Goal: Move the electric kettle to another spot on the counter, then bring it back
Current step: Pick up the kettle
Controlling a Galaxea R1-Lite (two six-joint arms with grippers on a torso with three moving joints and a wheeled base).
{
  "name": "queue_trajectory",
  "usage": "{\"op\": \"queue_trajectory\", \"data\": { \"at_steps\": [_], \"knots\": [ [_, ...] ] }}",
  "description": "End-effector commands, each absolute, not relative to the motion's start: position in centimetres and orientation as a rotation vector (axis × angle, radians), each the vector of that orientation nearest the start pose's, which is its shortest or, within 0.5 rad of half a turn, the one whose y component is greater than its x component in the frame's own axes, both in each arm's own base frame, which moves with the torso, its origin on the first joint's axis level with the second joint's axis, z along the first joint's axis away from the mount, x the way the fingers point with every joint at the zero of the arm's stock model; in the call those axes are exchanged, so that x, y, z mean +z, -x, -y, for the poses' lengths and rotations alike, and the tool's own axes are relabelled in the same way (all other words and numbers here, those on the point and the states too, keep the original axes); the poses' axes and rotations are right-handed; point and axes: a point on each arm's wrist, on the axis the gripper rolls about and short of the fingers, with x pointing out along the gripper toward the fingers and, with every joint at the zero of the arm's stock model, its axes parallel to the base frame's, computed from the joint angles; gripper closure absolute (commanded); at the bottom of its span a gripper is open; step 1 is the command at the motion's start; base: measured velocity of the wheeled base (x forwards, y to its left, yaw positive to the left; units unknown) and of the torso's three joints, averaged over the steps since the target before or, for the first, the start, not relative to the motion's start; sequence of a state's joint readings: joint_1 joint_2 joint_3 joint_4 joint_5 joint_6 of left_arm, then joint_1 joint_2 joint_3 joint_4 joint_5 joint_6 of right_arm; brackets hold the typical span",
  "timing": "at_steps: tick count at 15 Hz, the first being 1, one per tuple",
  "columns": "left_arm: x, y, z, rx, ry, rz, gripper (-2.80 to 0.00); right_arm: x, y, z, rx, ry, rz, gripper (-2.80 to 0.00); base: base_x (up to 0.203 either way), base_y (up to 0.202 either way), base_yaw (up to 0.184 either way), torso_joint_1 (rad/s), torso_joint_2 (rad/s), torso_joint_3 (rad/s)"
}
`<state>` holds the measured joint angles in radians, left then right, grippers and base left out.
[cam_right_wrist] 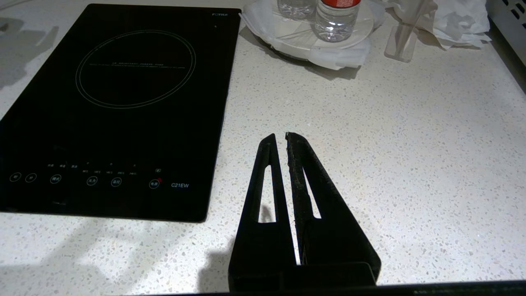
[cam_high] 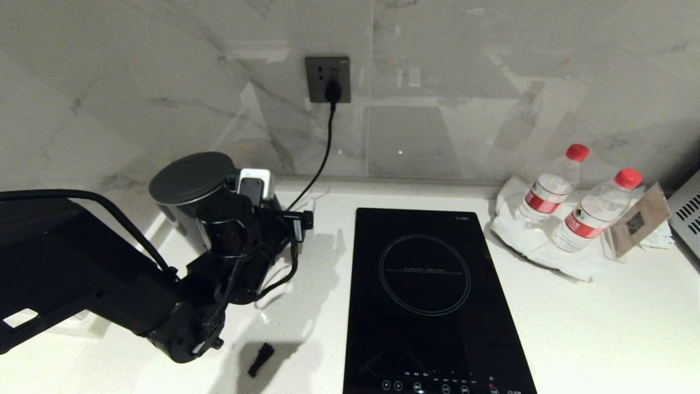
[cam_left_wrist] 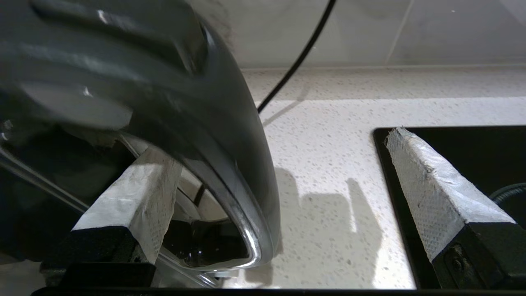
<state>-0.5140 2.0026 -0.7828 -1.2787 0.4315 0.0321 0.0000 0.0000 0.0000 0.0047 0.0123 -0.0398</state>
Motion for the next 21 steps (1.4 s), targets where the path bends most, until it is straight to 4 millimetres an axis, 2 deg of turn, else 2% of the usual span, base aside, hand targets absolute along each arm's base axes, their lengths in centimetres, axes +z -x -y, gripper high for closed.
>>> {"op": "queue_trajectory", "data": {
  "at_steps": [1,5,9,17,21],
  "knots": [
    [14.4,-30.8,17.1,-0.098,0.001,0.064,-2.80,7.5,2.3,0.0,0.012,0.040,-0.004,0.00,0.000,0.000,0.000,0.000,0.00,0.000],
    [14.1,-29.5,18.2,-0.141,-0.005,0.049,-2.80,7.5,2.3,0.0,0.012,0.038,-0.004,0.00,0.000,0.000,0.000,0.000,0.00,0.000],
    [14.9,-30.0,18.5,-0.141,0.009,0.077,-2.80,7.5,2.3,0.0,0.009,0.035,-0.004,0.00,0.000,0.000,0.000,0.000,0.00,0.000],
    [15.2,-31.3,18.6,-0.125,0.015,0.091,-2.80,7.5,2.3,0.0,0.008,0.034,-0.004,0.00,0.000,0.000,0.000,0.000,0.00,0.000],
    [15.9,-31.3,18.5,-0.122,0.013,0.088,-2.80,7.5,2.3,0.0,0.008,0.035,-0.004,0.00,0.000,0.000,0.000,0.000,0.00,0.000]
  ]
}}
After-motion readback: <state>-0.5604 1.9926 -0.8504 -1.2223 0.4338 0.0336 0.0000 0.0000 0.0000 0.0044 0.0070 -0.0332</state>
